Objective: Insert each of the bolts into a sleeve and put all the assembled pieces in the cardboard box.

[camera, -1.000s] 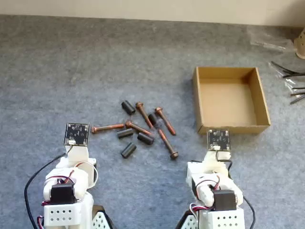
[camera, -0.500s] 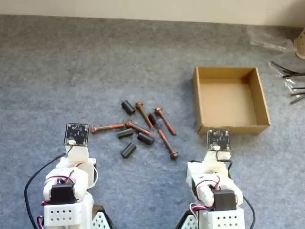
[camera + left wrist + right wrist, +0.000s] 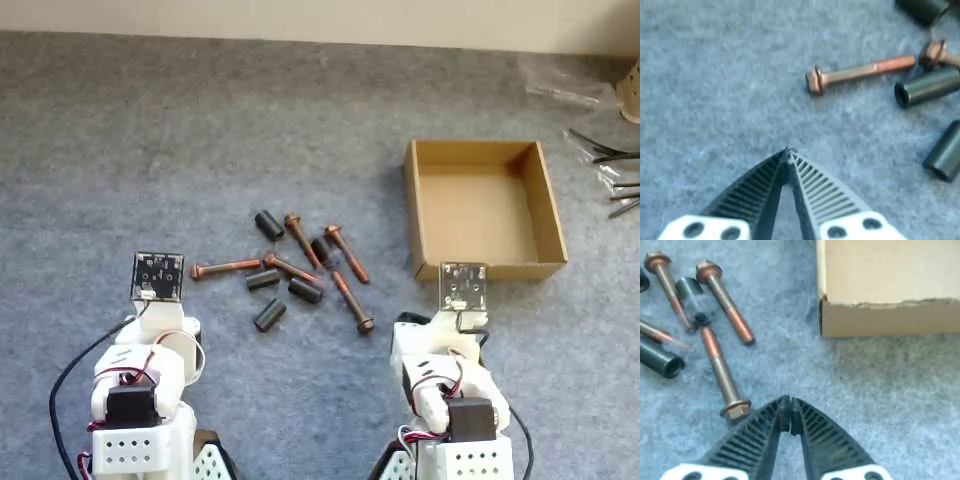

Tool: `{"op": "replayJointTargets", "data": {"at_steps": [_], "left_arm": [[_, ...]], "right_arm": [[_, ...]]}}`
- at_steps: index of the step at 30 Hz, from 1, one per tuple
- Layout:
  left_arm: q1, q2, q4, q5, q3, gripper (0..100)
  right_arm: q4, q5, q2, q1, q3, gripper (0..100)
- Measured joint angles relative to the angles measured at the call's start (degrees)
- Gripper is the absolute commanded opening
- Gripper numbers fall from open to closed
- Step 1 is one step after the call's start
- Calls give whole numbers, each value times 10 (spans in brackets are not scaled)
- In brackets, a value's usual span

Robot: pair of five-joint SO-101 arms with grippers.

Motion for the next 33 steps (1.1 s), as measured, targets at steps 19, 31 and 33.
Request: {"op": "replayJointTargets", "data": {"at_steps": [19, 31, 33], "left_arm": [[44, 0, 75, 0, 0, 8], [65, 0, 86, 0, 0, 7], [65, 0, 66, 0, 0, 7]], "right_arm": [[69, 105, 0, 0, 0, 6], [65, 128, 0, 0, 0, 6], [42, 155, 0, 0, 0, 6]]}}
